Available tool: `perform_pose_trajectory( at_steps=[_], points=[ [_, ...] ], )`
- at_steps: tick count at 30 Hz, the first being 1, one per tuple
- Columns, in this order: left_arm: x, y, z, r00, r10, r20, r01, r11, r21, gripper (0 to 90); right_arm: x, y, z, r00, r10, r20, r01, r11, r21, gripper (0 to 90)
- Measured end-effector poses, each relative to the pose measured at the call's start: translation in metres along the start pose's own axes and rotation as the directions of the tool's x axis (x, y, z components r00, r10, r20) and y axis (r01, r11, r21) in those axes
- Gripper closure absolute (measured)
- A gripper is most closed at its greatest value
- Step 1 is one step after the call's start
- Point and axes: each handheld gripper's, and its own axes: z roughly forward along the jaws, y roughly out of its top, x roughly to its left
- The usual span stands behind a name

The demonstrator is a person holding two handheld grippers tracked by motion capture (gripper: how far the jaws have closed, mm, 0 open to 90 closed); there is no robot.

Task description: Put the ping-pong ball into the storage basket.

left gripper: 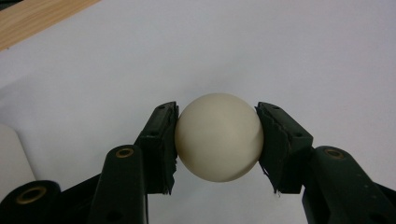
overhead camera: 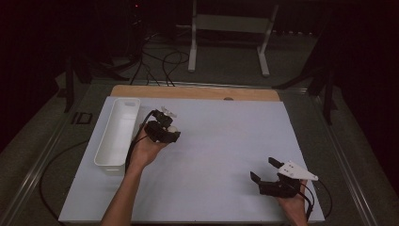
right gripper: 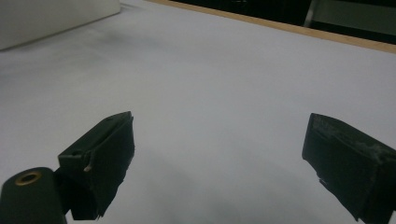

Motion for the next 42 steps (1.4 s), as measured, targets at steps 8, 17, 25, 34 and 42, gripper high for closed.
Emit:
perform_pose_trajectory(
  at_steps=[8, 17, 25, 34, 42],
  points=[
    [0.001, 0.002, -0.004, 1.0000, 0.001, -0.005, -0.001, 1.0000, -0.004, 50.8, 0.000, 0.000, 0.000, 1.0000, 0.000, -0.001, 0.000, 1.000, -0.001, 8.8],
    [0.005, 0.001, -0.008, 0.9999, -0.001, -0.012, 0.001, 1.0000, -0.003, 50.8, 0.000, 0.000, 0.000, 1.0000, -0.001, -0.002, 0.001, 1.000, -0.002, 8.7],
    [0.006, 0.001, -0.011, 0.9999, -0.002, -0.014, 0.002, 1.0000, -0.005, 50.8, 0.000, 0.000, 0.000, 1.0000, -0.002, -0.002, 0.002, 1.000, -0.001, 8.7],
    [0.006, 0.003, -0.015, 0.9998, 0.001, -0.018, -0.001, 1.0000, -0.005, 50.8, 0.000, 0.000, 0.001, 1.0000, -0.004, -0.003, 0.004, 1.000, 0.001, 8.7],
    [0.009, 0.002, -0.019, 0.9997, -0.006, -0.023, 0.005, 0.9999, -0.010, 50.8, 0.000, 0.000, 0.000, 1.0000, -0.003, -0.004, 0.003, 1.000, 0.001, 8.7]
  ],
)
